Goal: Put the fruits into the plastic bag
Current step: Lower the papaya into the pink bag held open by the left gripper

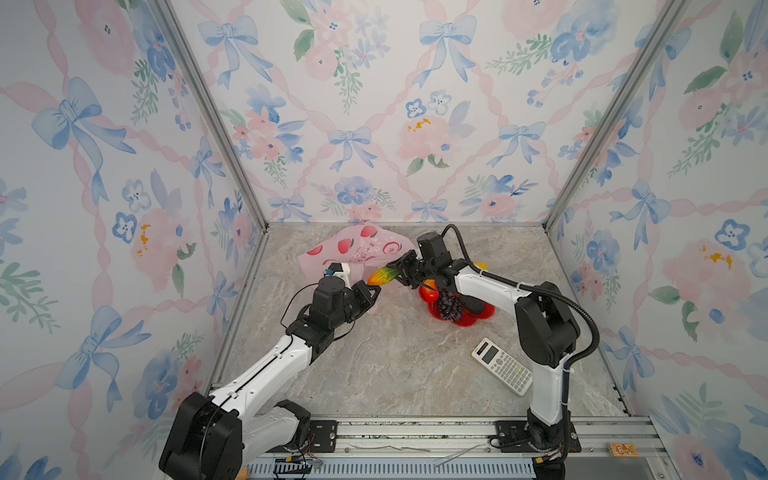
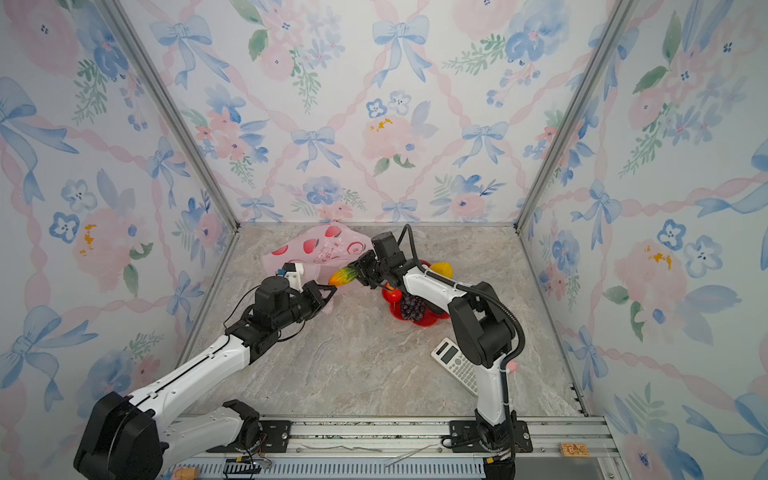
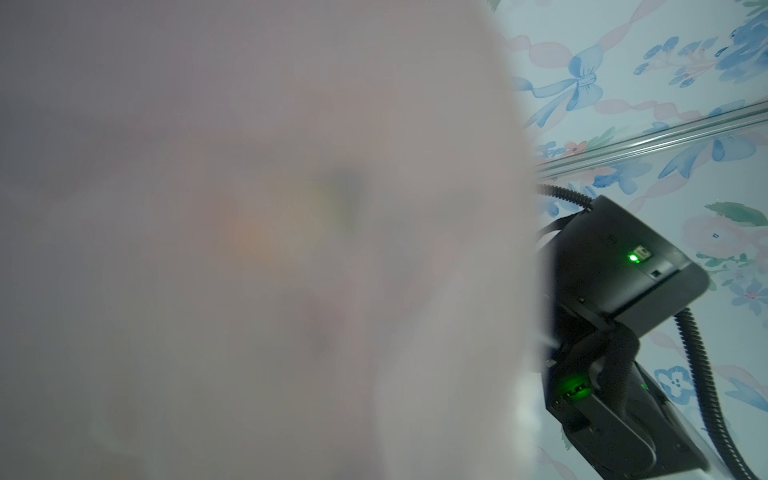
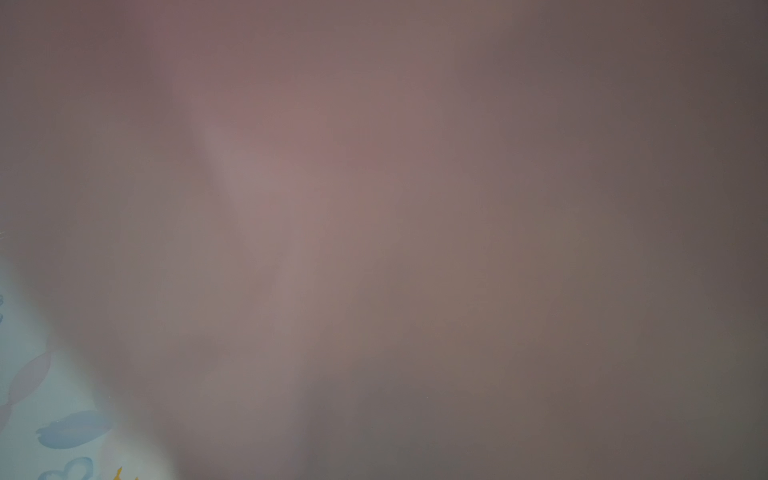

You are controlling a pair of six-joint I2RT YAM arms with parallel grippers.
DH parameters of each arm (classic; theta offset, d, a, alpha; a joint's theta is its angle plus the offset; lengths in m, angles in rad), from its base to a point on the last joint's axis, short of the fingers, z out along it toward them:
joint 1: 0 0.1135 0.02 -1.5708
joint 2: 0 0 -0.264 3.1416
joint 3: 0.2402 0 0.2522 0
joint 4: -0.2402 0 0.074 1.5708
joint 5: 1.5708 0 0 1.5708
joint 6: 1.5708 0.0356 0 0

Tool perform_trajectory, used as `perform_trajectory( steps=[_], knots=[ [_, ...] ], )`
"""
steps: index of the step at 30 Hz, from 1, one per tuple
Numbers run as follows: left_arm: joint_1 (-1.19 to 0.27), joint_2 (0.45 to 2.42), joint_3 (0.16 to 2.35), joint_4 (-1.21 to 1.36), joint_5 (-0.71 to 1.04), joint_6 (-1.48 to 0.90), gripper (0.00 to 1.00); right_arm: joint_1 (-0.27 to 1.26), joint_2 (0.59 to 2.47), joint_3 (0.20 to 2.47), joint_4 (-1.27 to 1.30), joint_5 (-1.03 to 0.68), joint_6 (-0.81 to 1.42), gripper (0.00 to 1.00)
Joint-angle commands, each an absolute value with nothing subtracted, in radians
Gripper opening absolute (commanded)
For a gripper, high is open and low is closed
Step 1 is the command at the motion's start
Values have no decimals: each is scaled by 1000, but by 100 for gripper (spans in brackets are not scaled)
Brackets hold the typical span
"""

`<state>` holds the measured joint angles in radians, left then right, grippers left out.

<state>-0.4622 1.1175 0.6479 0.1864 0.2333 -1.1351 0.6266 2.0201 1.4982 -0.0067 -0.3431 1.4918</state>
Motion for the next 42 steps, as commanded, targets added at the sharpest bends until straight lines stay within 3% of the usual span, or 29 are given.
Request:
perform_trajectory(
  steps=[1, 22, 35, 42],
  knots=[
    [-471, 1128, 674, 205, 245, -1141, 0, 648, 2055, 1532, 58, -338, 1550, 9],
    [-479, 1171, 704, 212, 262, -1152, 0, 732, 1860, 1311, 76, 0, 1617, 8],
    [-478, 1170, 718, 211, 296, -1139, 0, 785, 1879, 1258, 120, -62, 1708, 5],
    [-500, 1138, 688, 210, 312, -1140, 0, 766, 2029, 1456, 123, -85, 1698, 3]
  ],
)
